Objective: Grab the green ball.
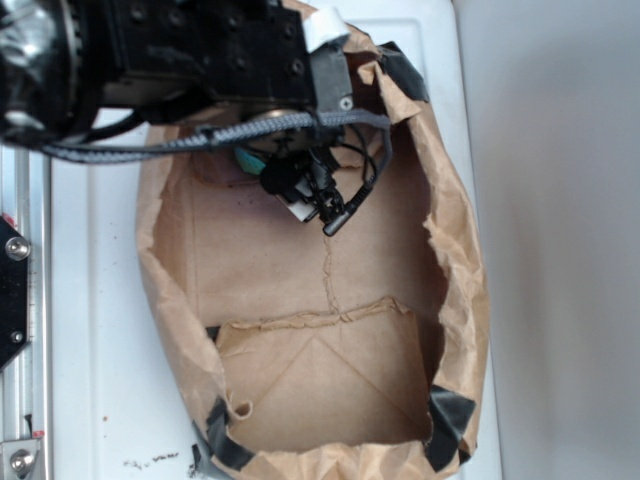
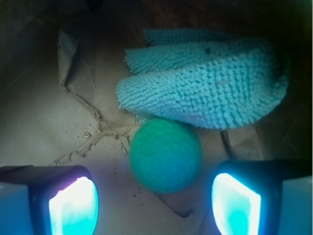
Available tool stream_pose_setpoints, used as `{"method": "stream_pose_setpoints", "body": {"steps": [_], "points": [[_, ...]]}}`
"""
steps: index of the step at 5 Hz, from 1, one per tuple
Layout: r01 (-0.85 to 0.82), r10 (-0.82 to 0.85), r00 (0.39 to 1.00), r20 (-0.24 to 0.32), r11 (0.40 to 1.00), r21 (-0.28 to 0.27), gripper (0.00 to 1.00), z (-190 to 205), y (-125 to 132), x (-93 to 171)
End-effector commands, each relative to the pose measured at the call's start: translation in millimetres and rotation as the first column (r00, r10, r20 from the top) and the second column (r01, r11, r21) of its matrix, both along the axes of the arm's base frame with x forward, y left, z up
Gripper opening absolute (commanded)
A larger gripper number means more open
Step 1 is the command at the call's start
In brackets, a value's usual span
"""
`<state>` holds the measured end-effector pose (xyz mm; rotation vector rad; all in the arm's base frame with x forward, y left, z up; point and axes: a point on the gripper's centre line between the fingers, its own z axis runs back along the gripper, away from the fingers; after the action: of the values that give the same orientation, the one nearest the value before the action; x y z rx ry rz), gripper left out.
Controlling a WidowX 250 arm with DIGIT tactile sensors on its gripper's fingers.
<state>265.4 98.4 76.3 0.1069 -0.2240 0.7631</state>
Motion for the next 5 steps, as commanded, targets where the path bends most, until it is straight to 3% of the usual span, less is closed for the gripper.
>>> {"method": "stream_pose_setpoints", "body": {"steps": [1, 3, 5], "points": [[-0.020, 0.019, 0.997, 0.069, 1.000, 0.017, 1.00, 21.7, 10.2, 4.2], [-0.143, 0.144, 0.988, 0.063, 0.990, -0.020, 1.00, 4.1, 16.6, -3.8], [-0.154, 0.153, 0.986, 0.065, 0.988, 0.007, 1.00, -13.2, 21.3, -5.4]]}}
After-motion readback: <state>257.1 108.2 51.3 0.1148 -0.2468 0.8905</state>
